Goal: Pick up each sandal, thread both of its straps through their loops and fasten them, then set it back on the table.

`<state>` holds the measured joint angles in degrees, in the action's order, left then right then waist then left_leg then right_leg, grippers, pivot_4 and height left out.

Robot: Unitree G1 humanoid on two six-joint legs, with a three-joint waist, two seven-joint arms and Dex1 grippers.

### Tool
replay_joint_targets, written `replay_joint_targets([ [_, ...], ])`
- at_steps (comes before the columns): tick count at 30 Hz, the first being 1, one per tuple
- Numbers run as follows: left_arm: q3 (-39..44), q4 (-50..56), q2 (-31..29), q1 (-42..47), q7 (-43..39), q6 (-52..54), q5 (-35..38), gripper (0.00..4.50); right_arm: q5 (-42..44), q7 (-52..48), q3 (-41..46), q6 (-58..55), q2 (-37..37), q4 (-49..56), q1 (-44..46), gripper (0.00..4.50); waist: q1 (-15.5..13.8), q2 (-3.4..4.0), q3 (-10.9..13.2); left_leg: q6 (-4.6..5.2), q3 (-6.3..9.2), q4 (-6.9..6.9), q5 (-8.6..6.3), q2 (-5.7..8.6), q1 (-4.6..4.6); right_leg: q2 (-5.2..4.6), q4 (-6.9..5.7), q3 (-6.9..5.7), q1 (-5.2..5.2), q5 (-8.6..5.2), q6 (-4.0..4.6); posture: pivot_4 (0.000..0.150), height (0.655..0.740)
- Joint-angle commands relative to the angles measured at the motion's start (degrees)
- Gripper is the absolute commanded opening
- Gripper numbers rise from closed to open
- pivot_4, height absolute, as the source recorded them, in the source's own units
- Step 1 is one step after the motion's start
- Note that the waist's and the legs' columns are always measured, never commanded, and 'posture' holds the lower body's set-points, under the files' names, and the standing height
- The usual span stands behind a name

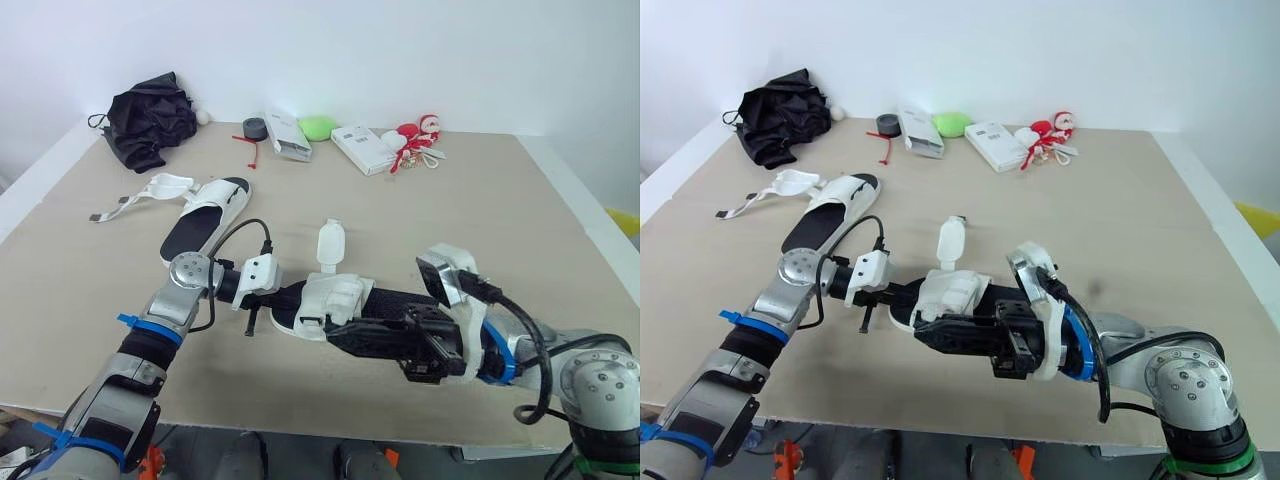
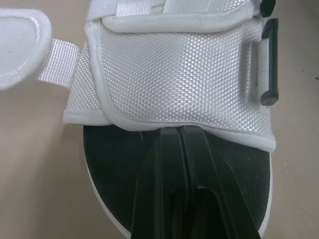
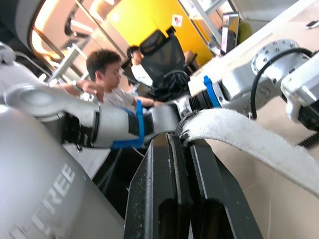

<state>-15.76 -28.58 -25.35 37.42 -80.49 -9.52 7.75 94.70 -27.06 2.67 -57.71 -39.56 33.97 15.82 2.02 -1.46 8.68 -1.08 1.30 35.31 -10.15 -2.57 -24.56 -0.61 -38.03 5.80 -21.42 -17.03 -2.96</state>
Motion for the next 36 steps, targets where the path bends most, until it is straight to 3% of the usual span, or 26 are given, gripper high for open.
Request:
replay_joint_targets([
  [1,-4.1,-4.1,0.1,-3.0,-0.2,1.8,-4.4,0.00,2.0,5.0,-1.9,2.3,2.3,-2.2,4.0,0.06,0.0,0.00,0.0,0.00,0.02,0.00,0.00,-0.01,0.00,0.01,0.00,-0.02,0.00,0.00,0.00,0.150,0.7380],
  [7,-4.3,-4.7,0.5,-2.9,-0.1,1.4,-4.6,0.00,-5.2,15.7,-6.6,0.7,8.1,-14.9,9.5,0.06,-0.1,0.01,0.0,0.02,-0.01,0.02,0.01,-0.06,0.04,0.01,0.00,-0.02,0.03,-0.07,0.30,0.150,0.7380],
  [15,-4.2,-3.5,0.4,-4.1,0.1,1.8,-4.4,0.00,-8.7,23.8,-1.8,1.2,12.3,-29.2,14.4,0.06,-0.2,0.03,0.0,0.03,-0.08,0.03,0.02,-0.03,0.01,-0.02,0.00,0.01,0.03,0.08,0.00,0.150,0.7380],
  [25,-4.0,-2.9,-0.1,-4.5,0.4,2.3,-4.2,0.00,-11.6,26.9,1.7,-1.3,14.2,-32.8,14.1,0.06,-0.2,0.07,-0.1,0.03,-0.08,0.03,0.02,-0.03,0.02,-0.02,0.00,0.01,0.05,0.09,-0.02,0.150,0.7380],
  [31,-4.0,-2.9,-0.1,-4.2,0.4,2.4,-4.1,0.00,-19.6,30.8,1.2,-1.6,15.4,-35.3,13.6,0.06,-0.2,0.12,-0.1,0.03,-0.09,0.03,0.02,-0.05,0.08,0.00,0.00,0.02,0.07,0.09,0.00,0.150,0.7380],
  [32,-4.0,-2.9,-0.1,-4.2,0.3,2.5,-4.1,0.00,-19.8,29.7,1.5,-1.6,15.4,-34.3,13.3,0.63,-0.2,0.11,-0.1,0.03,-0.09,0.03,0.02,-0.06,0.10,0.01,0.00,0.01,0.09,0.10,0.01,0.150,0.7380],
  [35,-4.0,-3.0,-0.2,-4.1,0.3,2.6,-4.1,0.00,-20.6,28.9,1.6,-2.8,15.3,-30.9,13.4,1.69,-0.1,0.12,-0.1,0.03,-0.11,0.03,0.02,-0.06,0.11,0.02,0.00,0.04,0.09,0.10,0.03,0.150,0.7380],
  [36,-3.9,-2.9,-0.2,-4.1,0.2,2.6,-4.1,0.00,-21.2,29.1,1.6,-3.1,15.4,-30.4,13.5,2.31,-0.1,0.12,-0.1,0.03,-0.12,0.03,0.02,-0.06,0.11,0.01,0.00,0.04,0.08,0.09,0.03,0.150,0.7380],
])
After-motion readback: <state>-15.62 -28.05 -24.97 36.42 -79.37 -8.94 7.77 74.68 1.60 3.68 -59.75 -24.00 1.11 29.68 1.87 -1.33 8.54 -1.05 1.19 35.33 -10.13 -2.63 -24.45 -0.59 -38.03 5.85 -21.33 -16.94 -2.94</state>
